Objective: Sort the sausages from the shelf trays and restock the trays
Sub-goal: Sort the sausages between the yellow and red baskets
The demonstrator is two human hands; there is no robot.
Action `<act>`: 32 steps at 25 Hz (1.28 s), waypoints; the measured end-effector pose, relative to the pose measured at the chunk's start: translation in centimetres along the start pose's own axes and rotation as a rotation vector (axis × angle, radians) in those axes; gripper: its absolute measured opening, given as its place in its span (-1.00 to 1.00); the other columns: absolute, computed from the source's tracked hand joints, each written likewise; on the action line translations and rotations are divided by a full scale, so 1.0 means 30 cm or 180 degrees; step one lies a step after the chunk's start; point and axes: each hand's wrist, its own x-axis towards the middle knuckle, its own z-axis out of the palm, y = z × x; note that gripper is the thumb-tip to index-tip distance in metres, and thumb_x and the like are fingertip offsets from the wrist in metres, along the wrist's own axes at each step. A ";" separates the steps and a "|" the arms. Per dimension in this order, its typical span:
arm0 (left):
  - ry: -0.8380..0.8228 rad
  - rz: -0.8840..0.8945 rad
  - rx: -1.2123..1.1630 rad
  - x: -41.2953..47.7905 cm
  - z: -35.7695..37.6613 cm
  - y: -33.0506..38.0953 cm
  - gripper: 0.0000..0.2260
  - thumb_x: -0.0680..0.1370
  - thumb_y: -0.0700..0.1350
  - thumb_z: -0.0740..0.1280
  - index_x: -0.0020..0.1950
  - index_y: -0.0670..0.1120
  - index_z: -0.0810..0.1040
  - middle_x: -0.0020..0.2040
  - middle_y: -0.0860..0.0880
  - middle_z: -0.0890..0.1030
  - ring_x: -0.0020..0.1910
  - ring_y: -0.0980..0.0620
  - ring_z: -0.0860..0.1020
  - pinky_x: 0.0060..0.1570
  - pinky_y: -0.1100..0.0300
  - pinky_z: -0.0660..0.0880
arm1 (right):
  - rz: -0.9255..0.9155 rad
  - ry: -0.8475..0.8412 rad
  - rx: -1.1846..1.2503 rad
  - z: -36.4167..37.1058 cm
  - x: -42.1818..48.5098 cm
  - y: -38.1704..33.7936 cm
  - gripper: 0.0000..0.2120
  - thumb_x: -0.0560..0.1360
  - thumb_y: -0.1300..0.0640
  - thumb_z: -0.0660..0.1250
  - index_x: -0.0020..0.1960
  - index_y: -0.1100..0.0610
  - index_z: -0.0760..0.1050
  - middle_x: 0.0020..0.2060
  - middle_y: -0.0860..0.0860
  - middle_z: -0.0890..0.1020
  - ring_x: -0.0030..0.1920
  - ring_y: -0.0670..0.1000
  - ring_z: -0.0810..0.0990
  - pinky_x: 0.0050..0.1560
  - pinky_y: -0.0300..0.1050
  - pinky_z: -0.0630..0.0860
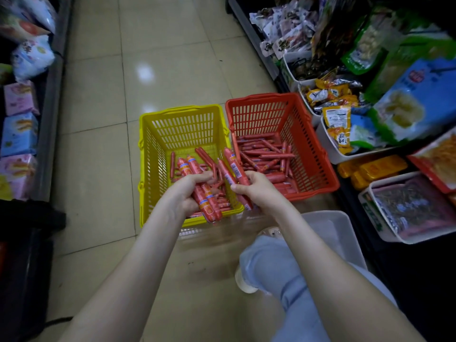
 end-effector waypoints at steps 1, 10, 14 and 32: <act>0.0031 0.0025 -0.0105 -0.002 -0.033 0.011 -0.89 0.57 -0.24 0.25 -0.14 -0.16 0.51 -0.20 -0.12 0.58 -0.29 -0.07 0.60 -0.39 0.10 0.59 | -0.0142 0.0134 -0.0230 0.000 0.016 0.003 -0.84 0.43 0.29 0.42 -0.04 0.13 0.51 -0.32 -0.02 0.58 -0.35 -0.06 0.52 -0.25 -0.17 0.45; 0.0183 0.0254 -0.0575 -0.073 -0.265 0.052 -0.82 0.59 -0.15 0.24 0.01 -0.26 0.53 -0.17 -0.16 0.69 -0.26 -0.02 0.68 -0.24 0.10 0.62 | -0.0712 -0.0033 -0.1343 0.132 0.091 -0.001 -0.74 0.46 0.15 0.41 0.14 0.03 0.51 -0.11 -0.02 0.62 -0.13 -0.03 0.56 -0.16 -0.18 0.39; -0.0083 0.0371 -0.0483 -0.053 -0.204 0.046 -0.79 0.61 -0.11 0.20 0.14 -0.19 0.52 0.14 -0.19 0.58 0.05 -0.06 0.60 0.02 0.02 0.55 | -0.0198 -0.0666 0.0617 0.141 0.045 -0.054 -0.91 0.54 0.29 0.28 0.00 0.13 0.44 -0.16 0.11 0.59 -0.30 -0.06 0.61 -0.40 -0.24 0.54; -0.0368 0.0642 0.0515 0.101 0.183 0.001 -0.31 0.31 0.37 0.29 0.23 -0.10 0.52 0.10 -0.13 0.65 0.01 -0.04 0.64 -0.05 0.01 0.60 | -0.0369 -0.0669 0.0822 -0.022 0.054 -0.080 -0.61 0.27 0.45 0.46 0.06 0.24 0.55 -0.12 0.12 0.66 -0.14 0.03 0.63 -0.08 -0.13 0.58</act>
